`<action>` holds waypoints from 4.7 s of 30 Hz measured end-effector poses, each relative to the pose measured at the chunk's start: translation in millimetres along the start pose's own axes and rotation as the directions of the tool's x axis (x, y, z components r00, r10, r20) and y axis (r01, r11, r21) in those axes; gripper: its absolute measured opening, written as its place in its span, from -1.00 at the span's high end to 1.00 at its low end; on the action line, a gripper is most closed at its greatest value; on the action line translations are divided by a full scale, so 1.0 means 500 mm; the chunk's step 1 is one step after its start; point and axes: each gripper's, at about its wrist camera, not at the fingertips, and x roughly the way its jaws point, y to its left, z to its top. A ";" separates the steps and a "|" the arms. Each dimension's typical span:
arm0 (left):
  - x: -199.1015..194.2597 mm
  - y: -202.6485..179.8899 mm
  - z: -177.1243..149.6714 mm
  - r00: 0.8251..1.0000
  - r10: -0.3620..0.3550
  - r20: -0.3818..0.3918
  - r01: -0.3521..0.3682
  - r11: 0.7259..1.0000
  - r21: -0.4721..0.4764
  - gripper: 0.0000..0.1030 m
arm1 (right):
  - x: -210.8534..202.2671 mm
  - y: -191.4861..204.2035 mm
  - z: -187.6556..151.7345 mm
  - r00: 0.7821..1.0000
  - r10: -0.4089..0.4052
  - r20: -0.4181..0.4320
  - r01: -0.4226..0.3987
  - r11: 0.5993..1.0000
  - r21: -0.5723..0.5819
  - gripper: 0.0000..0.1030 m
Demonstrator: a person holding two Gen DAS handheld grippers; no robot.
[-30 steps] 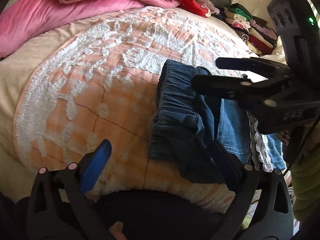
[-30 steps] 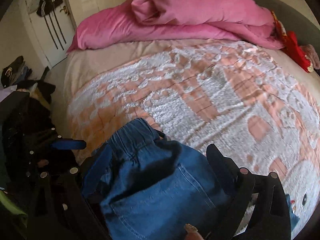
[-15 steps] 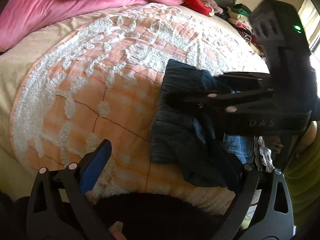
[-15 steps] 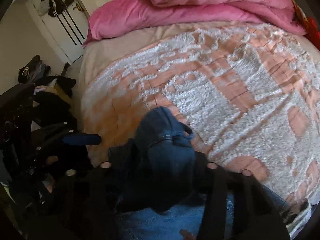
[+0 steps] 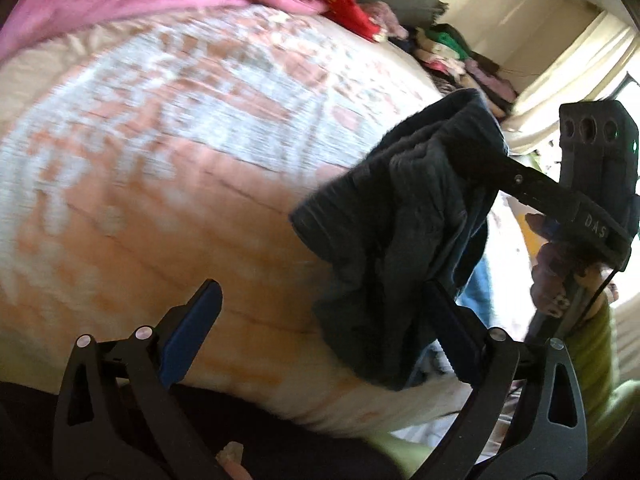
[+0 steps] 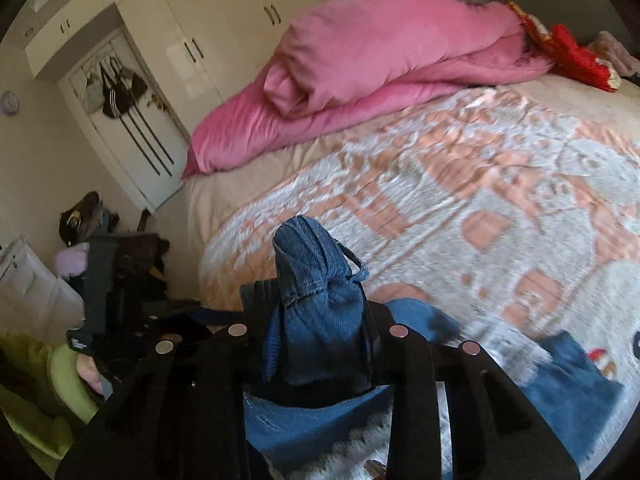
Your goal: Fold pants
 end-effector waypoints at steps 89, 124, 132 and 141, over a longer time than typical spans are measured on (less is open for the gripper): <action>0.225 -0.256 0.077 0.986 0.110 -0.123 -0.051 0.913 0.405 0.19 | -0.050 0.143 -0.280 0.906 -0.422 -0.025 0.365 0.811 -0.458 0.11; 0.118 -0.214 0.007 0.994 0.113 0.006 -0.106 0.908 0.405 -0.31 | -0.275 0.025 -0.242 0.913 -0.391 0.113 0.396 0.918 -0.025 -0.10; 0.136 -0.228 -0.054 0.989 0.134 -0.062 -0.091 0.886 0.455 -0.31 | -0.185 -0.086 -0.142 0.912 -0.410 -0.022 0.410 0.912 -0.016 -0.09; 0.147 -0.232 -0.074 0.985 0.151 -0.078 -0.098 0.880 0.465 -0.34 | -0.085 -0.125 -0.134 0.901 -0.402 -0.161 0.403 0.915 -0.027 0.56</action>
